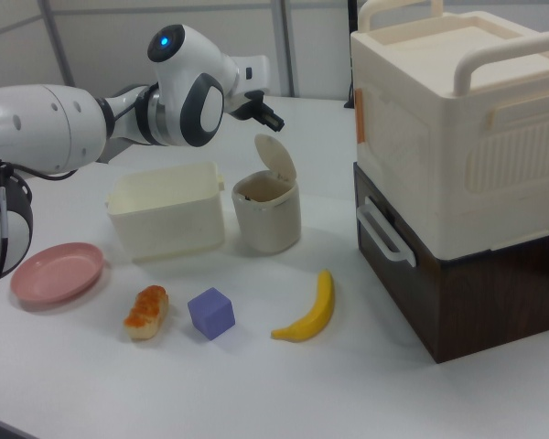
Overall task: Close the trash can
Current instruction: 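Push the raised flip lid down with the gripper fingers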
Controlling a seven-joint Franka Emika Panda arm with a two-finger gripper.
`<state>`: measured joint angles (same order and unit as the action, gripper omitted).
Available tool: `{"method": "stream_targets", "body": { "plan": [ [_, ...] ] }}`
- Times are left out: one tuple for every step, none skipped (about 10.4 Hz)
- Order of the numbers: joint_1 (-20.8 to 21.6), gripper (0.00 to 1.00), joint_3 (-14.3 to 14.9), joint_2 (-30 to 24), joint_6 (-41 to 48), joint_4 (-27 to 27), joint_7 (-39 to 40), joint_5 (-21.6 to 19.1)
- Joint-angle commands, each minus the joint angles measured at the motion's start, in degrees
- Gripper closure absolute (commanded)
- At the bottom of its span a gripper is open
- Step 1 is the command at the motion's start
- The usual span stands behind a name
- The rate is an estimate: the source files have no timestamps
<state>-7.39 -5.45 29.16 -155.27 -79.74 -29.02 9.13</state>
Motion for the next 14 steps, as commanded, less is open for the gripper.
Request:
{"method": "stream_targets", "body": {
  "plan": [
    [0.4, 1.0, 0.2, -1.0, -0.6, -2.7, -1.9, 2.6],
    [0.5, 1.0, 0.1, -1.0, -0.6, -2.8, -2.0, 3.8],
    [0.5, 1.0, 0.1, -1.1, -0.6, -3.2, -1.9, 4.1],
    [0.6, 1.0, 0.1, -1.1, -0.6, -3.6, -1.9, 4.4],
    [0.8, 1.0, 0.1, -1.1, -0.6, -4.1, -1.9, 5.5],
    [0.8, 1.0, 0.1, -1.2, -0.6, -4.8, -1.9, 6.1],
    [0.9, 1.0, 0.1, -1.5, -0.6, -5.2, -1.9, 6.2],
    [0.9, 1.0, 0.1, -2.0, -0.5, -6.2, -1.9, 6.2],
    [0.9, 1.0, 0.0, -3.1, -0.6, -8.0, -1.9, 7.5],
    [0.8, 1.0, 0.1, -4.3, -0.6, -9.6, -2.0, 8.0],
    [0.8, 1.0, 0.0, -5.6, -0.6, -10.9, -1.9, 8.1],
    [0.9, 1.0, 0.1, -6.6, -0.6, -12.3, -1.8, 8.2],
    [0.8, 1.0, 0.0, -7.4, -0.6, -13.2, -1.8, 8.8],
    [0.5, 1.0, 0.0, -8.4, -0.6, -14.1, -1.7, 9.0]
  ]
}}
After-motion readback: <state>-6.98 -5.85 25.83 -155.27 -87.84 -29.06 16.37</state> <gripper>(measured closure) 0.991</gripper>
